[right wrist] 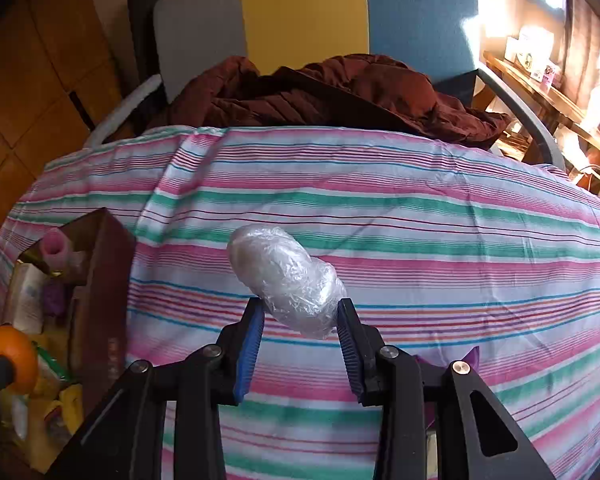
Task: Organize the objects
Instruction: 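Lower the orange into the tray with the left tool while the right tool drops the white bag there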
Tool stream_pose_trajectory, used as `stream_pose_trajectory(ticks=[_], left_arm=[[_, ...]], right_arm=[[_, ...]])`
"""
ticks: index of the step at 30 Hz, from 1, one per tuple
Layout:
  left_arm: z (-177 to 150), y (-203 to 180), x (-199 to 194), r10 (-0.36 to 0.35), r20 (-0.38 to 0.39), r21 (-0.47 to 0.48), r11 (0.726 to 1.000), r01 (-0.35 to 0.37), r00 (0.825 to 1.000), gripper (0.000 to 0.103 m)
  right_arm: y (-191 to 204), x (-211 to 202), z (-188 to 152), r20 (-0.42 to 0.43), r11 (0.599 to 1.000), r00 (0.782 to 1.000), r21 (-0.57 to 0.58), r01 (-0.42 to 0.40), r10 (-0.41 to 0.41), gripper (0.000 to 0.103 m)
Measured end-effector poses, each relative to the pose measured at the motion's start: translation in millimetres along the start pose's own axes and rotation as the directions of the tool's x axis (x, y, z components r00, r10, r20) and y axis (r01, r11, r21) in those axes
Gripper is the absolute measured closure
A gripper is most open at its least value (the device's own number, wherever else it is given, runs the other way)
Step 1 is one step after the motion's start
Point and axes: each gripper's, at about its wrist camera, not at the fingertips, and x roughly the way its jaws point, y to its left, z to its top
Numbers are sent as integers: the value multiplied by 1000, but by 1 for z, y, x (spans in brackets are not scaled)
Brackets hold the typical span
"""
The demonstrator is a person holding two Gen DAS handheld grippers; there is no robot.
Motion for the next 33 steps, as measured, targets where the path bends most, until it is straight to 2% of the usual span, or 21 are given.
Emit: stream_pose_trajectory(ticks=[7,16,22,29,32,33], left_arm=[[-13,35,-23,65,30,-71,996,-62,997,53],[-20,80,-60,123,89,-163,981,-108,988,53],[-20,93,-75,141,120,-189,975,-117,983,53],[0,78,-59,121,131,-142,984,-102,984,53],[4,72,-50,125,127,-129,986,-109,984,53],[4,71,-49,131,128,-127,985,-114,983,53]], right_arm=[[53,-45,-25,71,994,992,-41,-103,105,65],[117,-64,-53,64,973,975,-106,-204,211,65],[145,-63,-60,45,965,972,-140,-223,231,65],[159,-51,-60,9,968,977,-143,-209,212,64],[161,-47,-62,0,970,978,-135,-205,206,60],[162,-46,-63,-3,970,979,-136,-202,203,54]])
